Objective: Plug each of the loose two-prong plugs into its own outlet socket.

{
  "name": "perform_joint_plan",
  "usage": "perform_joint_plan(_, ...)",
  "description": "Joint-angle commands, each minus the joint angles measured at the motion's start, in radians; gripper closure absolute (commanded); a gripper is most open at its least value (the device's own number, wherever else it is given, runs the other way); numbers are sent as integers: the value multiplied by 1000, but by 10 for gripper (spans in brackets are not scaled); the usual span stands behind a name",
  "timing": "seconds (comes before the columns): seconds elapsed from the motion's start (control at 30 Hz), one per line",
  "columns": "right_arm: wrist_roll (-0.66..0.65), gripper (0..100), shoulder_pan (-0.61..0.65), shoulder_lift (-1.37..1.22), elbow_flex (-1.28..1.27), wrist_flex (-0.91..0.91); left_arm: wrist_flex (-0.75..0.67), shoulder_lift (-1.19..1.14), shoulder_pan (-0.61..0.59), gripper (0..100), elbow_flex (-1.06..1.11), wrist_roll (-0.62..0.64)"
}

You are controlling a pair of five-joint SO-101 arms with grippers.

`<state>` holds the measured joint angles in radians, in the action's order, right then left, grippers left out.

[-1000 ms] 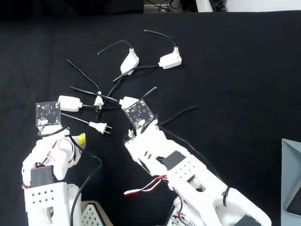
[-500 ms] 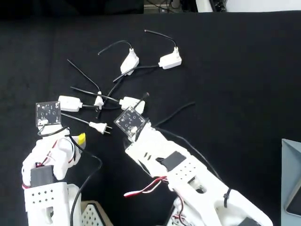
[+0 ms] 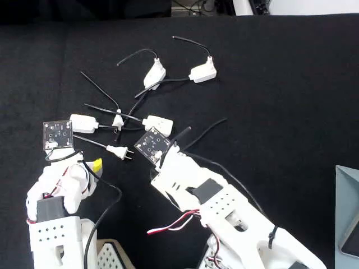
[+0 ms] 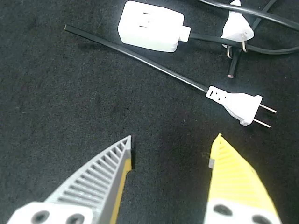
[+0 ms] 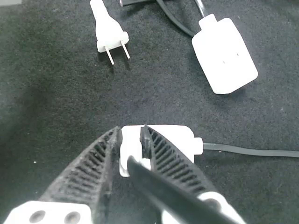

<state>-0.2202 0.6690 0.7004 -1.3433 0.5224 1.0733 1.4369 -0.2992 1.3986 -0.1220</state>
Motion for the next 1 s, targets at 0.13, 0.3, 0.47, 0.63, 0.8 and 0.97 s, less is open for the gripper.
perform_joint_plan(0.13,-9,982,-2,-16,102,170,-20,8,-1,734,4,-12)
perform_joint_plan(0.3,31,969,-2,-16,199,278,-20,8,-1,734,4,-12)
perform_joint_plan(0.47,58,896,-2,-15,216,351,-20,8,-1,734,4,-12)
perform_joint_plan(0.63,58,950,-2,-12,219,348,-20,8,-1,734,4,-12)
perform_joint_plan(0.8,55,987,-2,-10,219,348,-20,8,-1,734,4,-12)
perform_joint_plan(0.97,58,986,-2,-10,228,318,-20,8,-1,734,5,-12)
